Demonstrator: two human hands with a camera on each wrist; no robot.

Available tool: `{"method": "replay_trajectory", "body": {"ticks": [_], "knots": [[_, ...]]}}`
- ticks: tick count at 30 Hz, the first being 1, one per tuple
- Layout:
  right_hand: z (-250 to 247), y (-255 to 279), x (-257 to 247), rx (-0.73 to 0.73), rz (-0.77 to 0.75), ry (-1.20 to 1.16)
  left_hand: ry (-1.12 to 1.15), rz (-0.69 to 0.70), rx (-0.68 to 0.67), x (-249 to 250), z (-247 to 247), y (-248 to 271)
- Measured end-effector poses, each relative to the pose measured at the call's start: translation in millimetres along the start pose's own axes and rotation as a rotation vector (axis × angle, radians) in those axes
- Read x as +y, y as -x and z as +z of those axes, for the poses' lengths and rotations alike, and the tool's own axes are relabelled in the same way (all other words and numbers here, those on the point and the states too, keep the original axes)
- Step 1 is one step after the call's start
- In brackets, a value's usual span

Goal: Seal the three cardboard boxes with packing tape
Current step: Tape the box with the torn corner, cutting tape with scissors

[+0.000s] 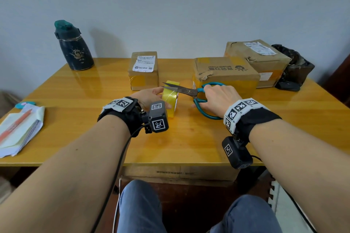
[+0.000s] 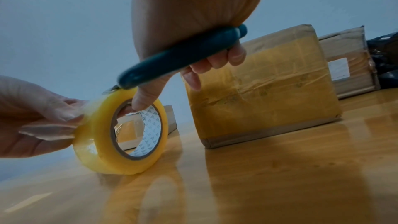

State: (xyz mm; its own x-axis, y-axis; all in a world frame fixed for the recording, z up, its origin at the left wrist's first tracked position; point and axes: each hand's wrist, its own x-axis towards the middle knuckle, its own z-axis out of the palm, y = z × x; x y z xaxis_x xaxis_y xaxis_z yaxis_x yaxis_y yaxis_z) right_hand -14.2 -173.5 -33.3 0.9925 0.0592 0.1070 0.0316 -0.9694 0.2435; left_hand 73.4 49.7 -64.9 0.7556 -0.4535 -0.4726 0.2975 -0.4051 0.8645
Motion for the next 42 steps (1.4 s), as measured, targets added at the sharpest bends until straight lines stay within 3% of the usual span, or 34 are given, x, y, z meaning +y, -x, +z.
{"method": "replay_trajectory", "body": {"ticks": [12,18,29,42], "knots": [[7.5,-4.9,-8.4,0.098,0.104,-0.020,0.017,0.034,0.046,16.8,22.4,19.3],[3.0,-5.9,-6.1,0.082,0.102,-0.026,0.049,0.051,-0.119,4.5,17.9,8.8],[6.6,-2.6,-3.6,0.117,0.100,-0.051,-0.013,0.094,-0.121,6.8,17.9,12.7],[8.6,5.3,1.9,0.105,0.134,-0.030,0.102,0.053,-0.171,5.4,14.2,12.3]]}}
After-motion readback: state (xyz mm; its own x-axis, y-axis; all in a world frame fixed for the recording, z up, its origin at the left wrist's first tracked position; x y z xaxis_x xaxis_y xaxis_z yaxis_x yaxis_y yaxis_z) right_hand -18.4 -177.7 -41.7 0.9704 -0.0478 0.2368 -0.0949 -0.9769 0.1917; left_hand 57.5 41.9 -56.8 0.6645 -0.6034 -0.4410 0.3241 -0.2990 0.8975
